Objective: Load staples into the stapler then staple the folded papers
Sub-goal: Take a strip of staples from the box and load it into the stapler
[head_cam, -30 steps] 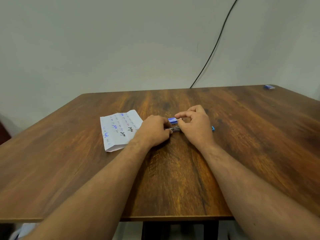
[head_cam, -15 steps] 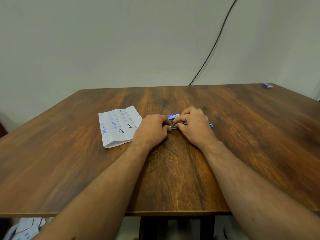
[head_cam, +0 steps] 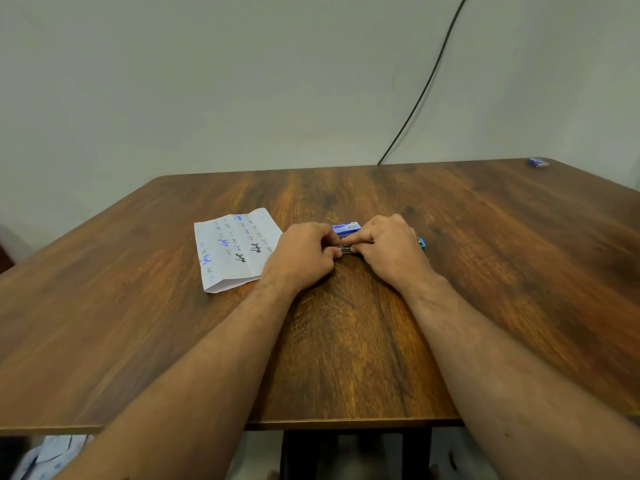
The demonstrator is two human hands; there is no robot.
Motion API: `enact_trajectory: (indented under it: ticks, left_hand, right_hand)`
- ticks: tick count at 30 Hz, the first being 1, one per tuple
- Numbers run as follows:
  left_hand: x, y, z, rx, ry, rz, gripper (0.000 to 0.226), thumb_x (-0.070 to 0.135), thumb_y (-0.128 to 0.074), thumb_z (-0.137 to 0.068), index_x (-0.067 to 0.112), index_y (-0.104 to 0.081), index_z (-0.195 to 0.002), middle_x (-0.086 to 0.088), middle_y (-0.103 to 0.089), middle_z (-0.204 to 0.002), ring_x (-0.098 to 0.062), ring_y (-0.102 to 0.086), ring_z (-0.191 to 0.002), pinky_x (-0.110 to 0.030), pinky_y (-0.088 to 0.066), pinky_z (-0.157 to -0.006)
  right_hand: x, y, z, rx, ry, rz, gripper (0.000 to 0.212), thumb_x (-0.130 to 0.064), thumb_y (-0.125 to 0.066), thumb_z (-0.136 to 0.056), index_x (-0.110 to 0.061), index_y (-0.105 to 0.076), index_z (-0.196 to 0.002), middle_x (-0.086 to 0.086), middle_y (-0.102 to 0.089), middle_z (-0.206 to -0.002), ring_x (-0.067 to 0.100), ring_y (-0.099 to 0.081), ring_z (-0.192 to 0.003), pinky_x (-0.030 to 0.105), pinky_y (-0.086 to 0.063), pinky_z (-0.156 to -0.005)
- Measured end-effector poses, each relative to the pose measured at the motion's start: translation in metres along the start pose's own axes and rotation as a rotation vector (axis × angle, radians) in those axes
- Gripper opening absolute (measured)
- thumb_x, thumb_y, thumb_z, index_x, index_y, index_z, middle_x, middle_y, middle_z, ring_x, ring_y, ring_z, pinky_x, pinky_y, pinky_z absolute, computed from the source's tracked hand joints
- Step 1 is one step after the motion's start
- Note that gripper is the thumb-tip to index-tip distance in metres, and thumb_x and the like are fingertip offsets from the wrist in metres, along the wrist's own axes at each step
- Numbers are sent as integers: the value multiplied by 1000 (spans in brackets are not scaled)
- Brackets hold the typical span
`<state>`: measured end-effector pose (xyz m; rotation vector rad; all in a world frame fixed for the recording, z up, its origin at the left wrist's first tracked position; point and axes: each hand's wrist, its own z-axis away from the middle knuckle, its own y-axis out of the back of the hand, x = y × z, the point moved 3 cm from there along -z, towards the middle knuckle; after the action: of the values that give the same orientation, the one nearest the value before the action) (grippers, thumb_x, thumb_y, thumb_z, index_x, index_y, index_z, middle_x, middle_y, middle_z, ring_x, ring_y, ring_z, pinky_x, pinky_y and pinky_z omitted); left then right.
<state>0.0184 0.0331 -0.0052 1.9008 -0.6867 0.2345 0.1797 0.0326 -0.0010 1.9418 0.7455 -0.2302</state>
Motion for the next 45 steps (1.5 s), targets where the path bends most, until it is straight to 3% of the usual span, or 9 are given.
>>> enact_trajectory:
  ticks: [3, 8, 14, 21, 26, 32, 36, 41, 45]
  left_hand:
    - [0, 0, 1, 8, 1, 1, 7, 24, -73, -85, 25, -73, -92, 3, -75, -94, -16, -64, -89, -31, -49, -81]
    - [1, 1, 1, 16, -4, -1, 11, 25, -73, -85, 24, -75, -96, 4, -75, -96, -15, -65, -91, -34, -51, -85]
    - [2, 2, 3, 0, -35, 18, 19, 20, -71, -83, 22, -76, -101, 3, -76, -98, -16, -67, -91, -34, -54, -88]
    - [-2, 4, 3, -39, -47, 128, 38, 6, -59, -72, 26, -79, -97, 4, -78, -99, -12, -69, -91, -26, -54, -86]
    - [-5, 3, 4, -24, -44, 267, 42, 3, -62, -70, 28, -69, -104, 9, -76, -85, -4, -68, -78, -15, -52, -72]
    - [-4, 4, 5, 13, -78, 311, 43, 1, -65, -72, 26, -61, -107, 9, -73, -79, -4, -67, -73, -17, -53, -69]
    - [-4, 5, 6, 18, -84, 303, 41, 1, -67, -73, 23, -62, -108, 8, -71, -79, -6, -66, -74, -20, -54, -71]
    - [-6, 5, 4, -14, -51, 294, 41, 0, -67, -75, 23, -65, -108, 9, -73, -84, -1, -67, -78, -14, -52, -71]
    - [-8, 2, 1, -14, 6, 221, 36, 3, -63, -76, 25, -77, -101, 15, -73, -85, 5, -64, -72, -8, -45, -72]
  right_hand:
    - [1, 3, 3, 54, -25, -46, 29, -19, -70, -89, -33, -77, -114, -6, -73, -104, 16, -49, -101, 41, -43, -96]
    - [-1, 7, 6, 73, -44, 31, 26, -10, -60, -85, -24, -81, -90, 0, -72, -96, 19, -52, -98, 29, -39, -80]
    - [-7, 9, 7, 37, -51, 117, 26, -11, -58, -84, -22, -81, -89, 5, -67, -99, 24, -55, -102, 35, -46, -80]
    - [-15, 4, 8, -56, 66, 177, 34, -8, -55, -91, -29, -79, -104, 2, -63, -108, 24, -50, -107, 45, -44, -93]
    - [-14, 1, 8, -66, 75, 170, 36, -3, -53, -91, -29, -75, -103, 2, -60, -109, 26, -49, -109, 46, -42, -93]
    - [-16, -6, 7, -94, 108, 218, 42, -1, -53, -88, -29, -70, -115, 2, -54, -112, 28, -47, -108, 48, -40, -91]
    - [-12, -7, 7, -92, 125, 159, 50, 4, -53, -84, -33, -72, -111, 0, -53, -108, 26, -46, -105, 46, -39, -92]
    - [-5, -2, 6, -5, 25, -140, 42, 5, -56, -84, -30, -68, -103, -7, -52, -94, 8, -54, -87, 26, -42, -79]
    - [6, 7, 4, 117, -150, -307, 34, -2, -77, -78, -29, -66, -95, -13, -65, -78, -3, -61, -75, 12, -45, -71]
